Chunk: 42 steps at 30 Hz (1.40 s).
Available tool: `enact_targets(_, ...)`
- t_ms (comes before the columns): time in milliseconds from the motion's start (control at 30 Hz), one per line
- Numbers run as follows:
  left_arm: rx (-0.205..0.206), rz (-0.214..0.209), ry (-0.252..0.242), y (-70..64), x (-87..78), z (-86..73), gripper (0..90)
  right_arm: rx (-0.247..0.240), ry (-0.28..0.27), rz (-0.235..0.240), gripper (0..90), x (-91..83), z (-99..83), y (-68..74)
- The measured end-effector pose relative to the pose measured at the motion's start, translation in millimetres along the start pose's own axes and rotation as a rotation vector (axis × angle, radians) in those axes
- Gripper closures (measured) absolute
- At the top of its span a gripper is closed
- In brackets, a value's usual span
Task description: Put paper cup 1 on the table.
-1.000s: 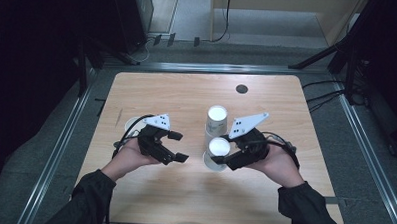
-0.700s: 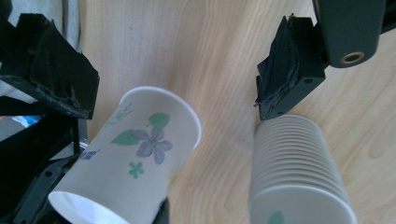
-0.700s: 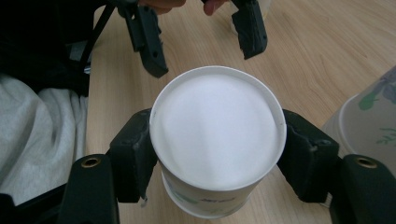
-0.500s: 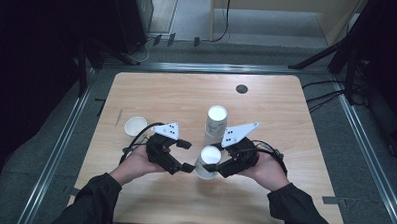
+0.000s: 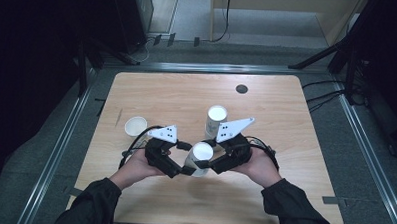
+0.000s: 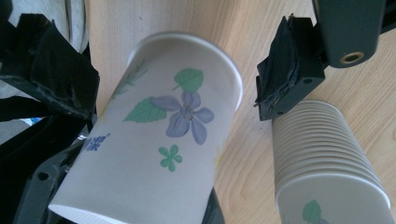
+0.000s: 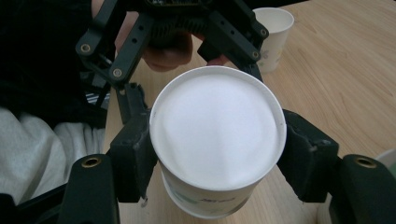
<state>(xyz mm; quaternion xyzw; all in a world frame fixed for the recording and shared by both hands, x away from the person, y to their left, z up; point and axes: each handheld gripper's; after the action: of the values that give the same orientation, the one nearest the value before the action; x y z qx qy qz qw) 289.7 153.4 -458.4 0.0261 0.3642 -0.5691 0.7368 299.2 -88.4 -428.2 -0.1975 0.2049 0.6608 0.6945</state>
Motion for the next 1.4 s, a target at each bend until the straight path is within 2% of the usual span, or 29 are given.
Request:
enact_targets(200, 0.007, -0.008, -0.020, -2.6, -1.8, -1.6, 13.9, 0.007, -0.041, 0.022, 34.8, 10.3, 8.9, -1.8)
enact_targets(433, 0.022, -0.004, -0.031, -3.0, -3.1, -2.0, 16.1, 0.018, -0.069, 0.023, 34.8, 9.5, 11.9, -1.2)
enact_targets(467, 0.028, -0.003, -0.032, -2.9, -3.6, -2.2, 22.6, 0.027, -0.076, 0.027, 34.9, 8.3, 11.8, -1.2)
enact_targets(667, 0.041, 0.002, -0.040, -4.3, -5.6, -2.2, 25.8, 0.027, -0.087, 0.029, 35.2, 8.6, 12.4, -1.3)
enact_targets(867, 0.051, -0.006, -0.022, -5.1, -4.8, -1.6, 27.7, 0.032, -0.079, 0.040, 34.4, 9.0, 11.0, -1.9)
enact_targets(1033, 0.031, 0.000, -0.004, -1.1, -9.1, -1.2, 27.9, -0.002, -0.034, 0.020, 27.3, 8.5, 6.8, -0.2)
enact_targets(1067, 0.027, 0.004, 0.001, 0.2, -10.8, -1.4, 27.9, 0.003, -0.025, 0.025, 26.1, 7.9, 5.7, 0.3)
enact_targets(1133, 0.022, -0.014, 0.028, 3.3, -12.8, -1.2, 27.9, 0.004, -0.002, 0.018, 25.0, 5.9, 2.3, 1.1)
enact_targets(1200, 0.035, 0.011, 0.044, 4.1, -14.1, -1.1, 27.9, -0.009, 0.042, -0.004, 24.6, 3.7, -2.9, 2.5)
enact_targets(1300, 0.054, 0.042, 0.091, 5.5, -16.2, 1.1, 28.0, -0.017, 0.068, -0.025, 24.7, 1.5, -6.9, 3.4)
enact_targets(1333, 0.062, 0.064, 0.109, 5.6, -16.2, 2.4, 28.0, -0.018, 0.070, -0.025, 24.7, 0.8, -8.3, 3.4)
enact_targets(1400, 0.067, 0.083, 0.139, 6.4, -15.9, 4.2, 28.0, -0.007, 0.076, -0.035, 24.7, -0.9, -11.9, 5.4)
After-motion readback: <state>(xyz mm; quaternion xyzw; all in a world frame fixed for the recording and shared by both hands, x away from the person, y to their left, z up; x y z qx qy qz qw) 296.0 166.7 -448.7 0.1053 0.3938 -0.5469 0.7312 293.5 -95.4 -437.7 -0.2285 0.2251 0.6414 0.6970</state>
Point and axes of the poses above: each handheld gripper's, and its own axes: x roughly forward along the jaws, z roughly out of its top, y roughly to its left, and after that the axes turned 10 degrees about -x, right-handed
